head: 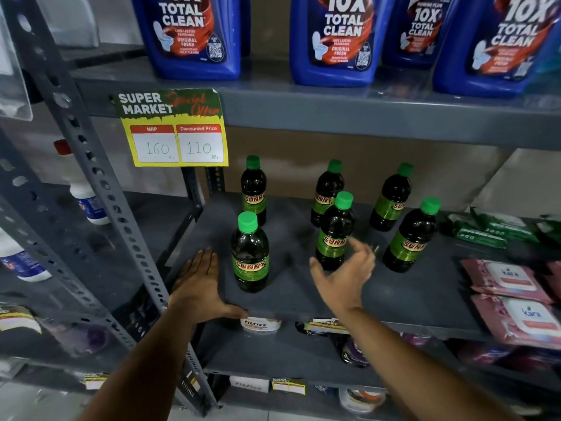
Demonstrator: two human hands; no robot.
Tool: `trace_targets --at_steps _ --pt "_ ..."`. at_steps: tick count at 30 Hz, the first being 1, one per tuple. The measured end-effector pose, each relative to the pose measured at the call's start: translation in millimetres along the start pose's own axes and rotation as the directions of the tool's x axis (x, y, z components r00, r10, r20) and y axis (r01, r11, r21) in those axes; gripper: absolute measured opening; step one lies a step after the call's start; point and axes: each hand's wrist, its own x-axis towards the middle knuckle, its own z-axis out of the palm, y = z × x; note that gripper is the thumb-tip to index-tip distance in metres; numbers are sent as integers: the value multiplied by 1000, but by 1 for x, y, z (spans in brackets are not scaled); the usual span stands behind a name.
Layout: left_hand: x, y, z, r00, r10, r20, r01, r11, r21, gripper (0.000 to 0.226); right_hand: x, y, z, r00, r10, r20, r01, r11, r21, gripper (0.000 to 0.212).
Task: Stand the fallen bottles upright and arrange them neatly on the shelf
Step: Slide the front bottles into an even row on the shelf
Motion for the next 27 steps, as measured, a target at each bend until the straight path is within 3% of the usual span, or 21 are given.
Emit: trace_targets --at_steps 3,5,7,9,15,27 --pt "-1 0 0 1000 -10 23 10 1000 2 171 29 9 -6 985 81 153 -90 995 48 98" --pt "-1 0 -2 999 -12 43 13 1000 -1 171 42 14 -7 934 130 333 -176 978 110 91" --pt "-1 1 -4 998 -10 59 10 1000 1 170 51 20 -3 884 204 421 -254 965 64 80" --pt "-2 2 -5 998 -5 70 5 1000 3 169 55 24 0 877 247 411 -285 958 33 72" --pt "-2 2 -7 997 3 81 -5 1000 20 167 54 26 1 887 251 387 -277 961 10 73" --pt "-3 1 -2 1000 6 -10 -6 1000 -6 171 -2 28 -29 893 223 390 -259 965 41 65"
